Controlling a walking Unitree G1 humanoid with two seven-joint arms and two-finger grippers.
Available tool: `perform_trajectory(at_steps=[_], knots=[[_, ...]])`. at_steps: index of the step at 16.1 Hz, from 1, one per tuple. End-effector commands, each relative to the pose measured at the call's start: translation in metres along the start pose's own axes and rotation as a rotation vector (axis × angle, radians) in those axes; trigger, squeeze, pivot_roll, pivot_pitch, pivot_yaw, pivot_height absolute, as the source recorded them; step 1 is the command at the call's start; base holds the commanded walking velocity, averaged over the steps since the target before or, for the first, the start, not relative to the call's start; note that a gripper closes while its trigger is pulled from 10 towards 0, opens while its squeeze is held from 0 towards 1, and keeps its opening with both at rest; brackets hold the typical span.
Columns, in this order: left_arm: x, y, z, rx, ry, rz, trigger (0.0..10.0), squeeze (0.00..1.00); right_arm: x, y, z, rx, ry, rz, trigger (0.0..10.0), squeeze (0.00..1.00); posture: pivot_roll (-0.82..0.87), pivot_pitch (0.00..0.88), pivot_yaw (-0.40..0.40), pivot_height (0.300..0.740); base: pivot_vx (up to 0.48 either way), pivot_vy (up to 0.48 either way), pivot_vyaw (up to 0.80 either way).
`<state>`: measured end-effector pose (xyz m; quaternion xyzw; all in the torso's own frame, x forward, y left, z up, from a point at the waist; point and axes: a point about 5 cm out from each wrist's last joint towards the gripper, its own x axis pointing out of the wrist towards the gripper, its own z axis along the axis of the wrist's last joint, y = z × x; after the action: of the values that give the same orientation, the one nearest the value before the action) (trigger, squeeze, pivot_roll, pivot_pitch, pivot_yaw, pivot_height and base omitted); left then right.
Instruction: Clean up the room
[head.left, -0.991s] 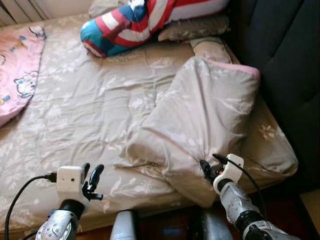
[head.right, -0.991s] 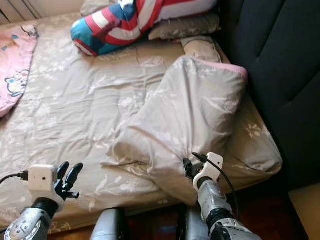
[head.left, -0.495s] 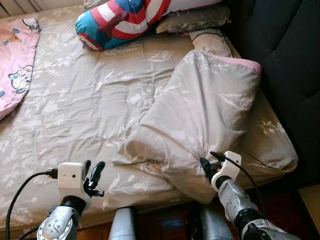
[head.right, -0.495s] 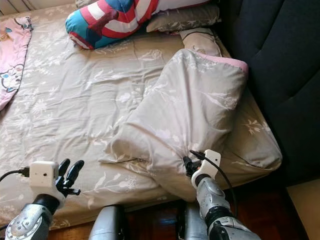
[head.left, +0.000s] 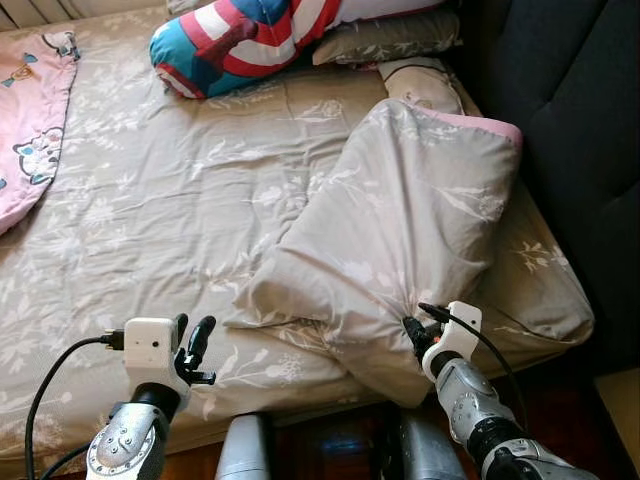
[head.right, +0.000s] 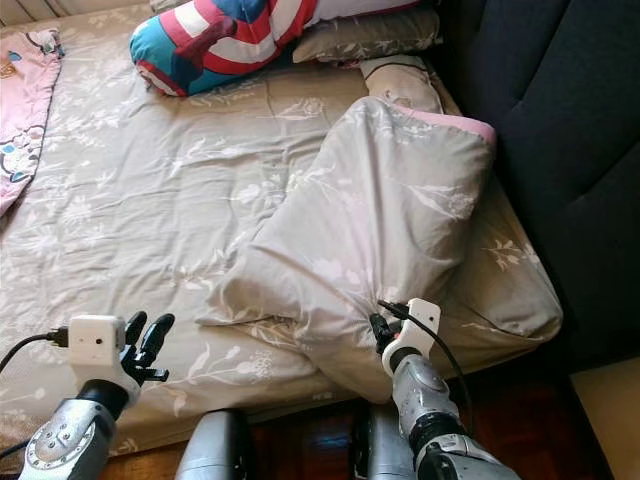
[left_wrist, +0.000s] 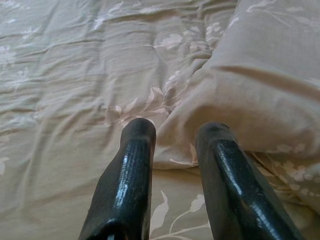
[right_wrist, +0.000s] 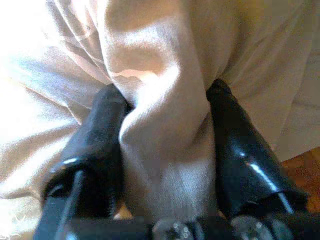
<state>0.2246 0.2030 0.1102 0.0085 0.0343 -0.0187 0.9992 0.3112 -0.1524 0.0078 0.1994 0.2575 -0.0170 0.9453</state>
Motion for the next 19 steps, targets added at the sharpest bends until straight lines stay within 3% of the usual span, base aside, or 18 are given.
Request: perform_trajectory(at_steps=[1,7,10,13,14,15,19], knots=[[-0.001,0.002,-0.007,-0.001,0.021,0.009,10.0,0.0,-0.007,-0.006,-0.031,0.016,0.116,-0.035,0.0,0.0,0.14,0.275,0.031,0.651,0.0,0.0,0.0],[0.005,0.001,-0.008,-0.003,0.007,0.014,10.0,0.0,-0.007,-0.006,-0.033,0.024,0.119,-0.042,0.0,0.0,0.13,0.226,0.018,0.651,0.0,0.0,0.0],[0.008,0.001,-0.01,-0.008,0.001,0.018,10.0,0.0,-0.008,-0.018,-0.028,0.021,0.109,-0.1,0.0,0.0,0.12,0.203,0.014,0.651,0.0,0.0,0.0],[0.009,0.003,-0.011,-0.006,-0.002,0.024,10.0,0.0,-0.01,-0.04,-0.011,0.029,0.053,-0.194,0.0,0.0,0.11,0.195,0.014,0.651,0.0,0.0,0.0],[0.012,0.004,-0.011,-0.004,-0.004,0.025,10.0,0.0,-0.014,-0.063,0.009,0.005,-0.009,-0.289,0.0,0.0,0.1,0.188,0.013,0.651,0.0,0.0,0.0],[0.013,0.004,-0.012,-0.004,-0.004,0.025,10.0,0.0,-0.015,-0.068,0.014,-0.002,-0.024,-0.307,0.0,0.0,0.1,0.186,0.013,0.651,0.0,0.0,0.0],[0.021,0.003,-0.01,-0.01,-0.018,0.021,10.0,0.0,-0.039,-0.128,0.071,-0.015,-0.189,-0.528,0.0,0.0,0.06,0.174,0.018,0.651,0.0,0.0,0.0]])
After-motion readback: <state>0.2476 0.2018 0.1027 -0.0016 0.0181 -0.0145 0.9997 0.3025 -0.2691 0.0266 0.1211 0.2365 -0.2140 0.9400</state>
